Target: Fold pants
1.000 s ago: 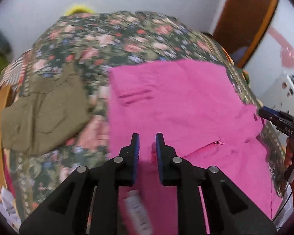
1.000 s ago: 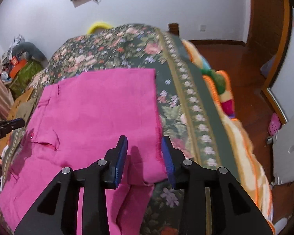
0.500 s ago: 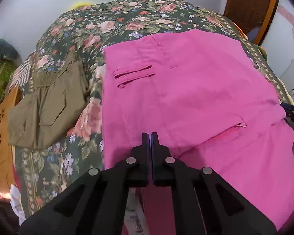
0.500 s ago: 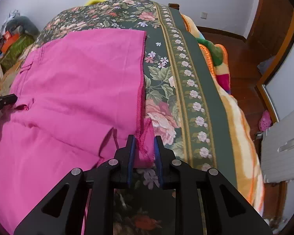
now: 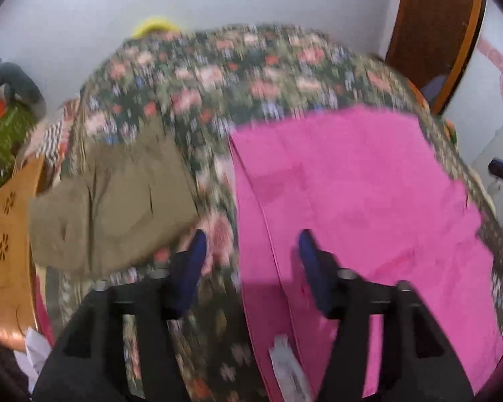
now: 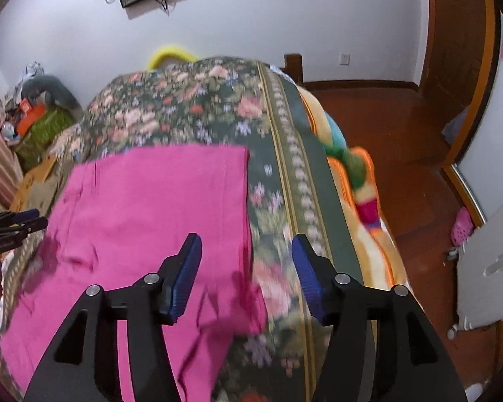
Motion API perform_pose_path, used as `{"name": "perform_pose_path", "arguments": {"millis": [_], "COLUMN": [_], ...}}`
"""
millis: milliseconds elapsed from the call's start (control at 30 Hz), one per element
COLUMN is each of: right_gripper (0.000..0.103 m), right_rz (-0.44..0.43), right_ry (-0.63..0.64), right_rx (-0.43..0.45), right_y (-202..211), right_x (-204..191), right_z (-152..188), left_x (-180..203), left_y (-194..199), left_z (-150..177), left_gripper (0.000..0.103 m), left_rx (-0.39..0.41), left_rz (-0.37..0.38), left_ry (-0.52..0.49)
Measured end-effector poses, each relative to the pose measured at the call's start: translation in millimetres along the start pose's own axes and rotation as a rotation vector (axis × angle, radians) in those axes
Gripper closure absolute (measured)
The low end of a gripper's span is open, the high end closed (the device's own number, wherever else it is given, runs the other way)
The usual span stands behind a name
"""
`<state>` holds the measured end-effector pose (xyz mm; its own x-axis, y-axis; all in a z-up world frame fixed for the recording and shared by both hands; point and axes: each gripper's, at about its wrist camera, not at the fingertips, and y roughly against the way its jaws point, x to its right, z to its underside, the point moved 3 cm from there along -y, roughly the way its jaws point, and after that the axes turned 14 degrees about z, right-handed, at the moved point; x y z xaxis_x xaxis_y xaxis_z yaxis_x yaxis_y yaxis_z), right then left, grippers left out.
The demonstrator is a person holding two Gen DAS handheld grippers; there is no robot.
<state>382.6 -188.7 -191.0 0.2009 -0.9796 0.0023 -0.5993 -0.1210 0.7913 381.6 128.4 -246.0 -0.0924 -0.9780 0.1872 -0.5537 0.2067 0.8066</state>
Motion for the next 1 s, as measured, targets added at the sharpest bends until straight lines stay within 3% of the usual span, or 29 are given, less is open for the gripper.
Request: {"name": "perform_pose_path", "arguments": {"millis": [100,267,600,733,767,867,933,1000], "right_gripper": [0.050,0.050,0.050,0.051,0.054,0.076,0.095,0.097], "right_rz": [-0.016,-0.033,-0.073,-0.070,-0.072,-0.092,-0.090,-0.077], "right_ry": [-0.016,-0.010,-0.045,-0.009,0.006,0.035,0.049,0.061], "right_rx": [-0.008,-0.046,-0.116,-0.076,-0.065,-0.062,-0.070,-0.067], "right_y": [-19.2,-55.5,-117.8,-119.7,-118.6,-120.4,-123.3,-124.5], "right_x": [-5.1,-14.0,-18.3,-29.5,-32.8,-41.1,-44.9,-47.4], "right_z": [-15.6,-33.0,-59.2,-58.6,-57.6,-57.0,-58.0,-59.5], "left_x": [-8.1,-28.7,-40.2,-44.7,-45.6,-42.0,-39.7,-39.7], "left_y": [-7.7,-42.4,-89.8,-93.8,-94.0,-93.0,-91.5,-89.7], "left_z": [-23.6,-54.6,-66.5,-69.0,-69.7,-71.4,-71.4,-71.6], "left_gripper": [0.041,0.041,0.041,0.048,0.050,0.061,0.076,0.089], "left_rx": [0.024,-0.003,-0.065,-0.070,-0.069,-0.052,-0.043,-0.038], "left_rz": [0.019,0.035,0.088,0.129,0.135,0.106,0.057,0.011], "left_ry": [0.013,0.055,0.086,0.157,0.171,0.157,0.137,0.121]}}
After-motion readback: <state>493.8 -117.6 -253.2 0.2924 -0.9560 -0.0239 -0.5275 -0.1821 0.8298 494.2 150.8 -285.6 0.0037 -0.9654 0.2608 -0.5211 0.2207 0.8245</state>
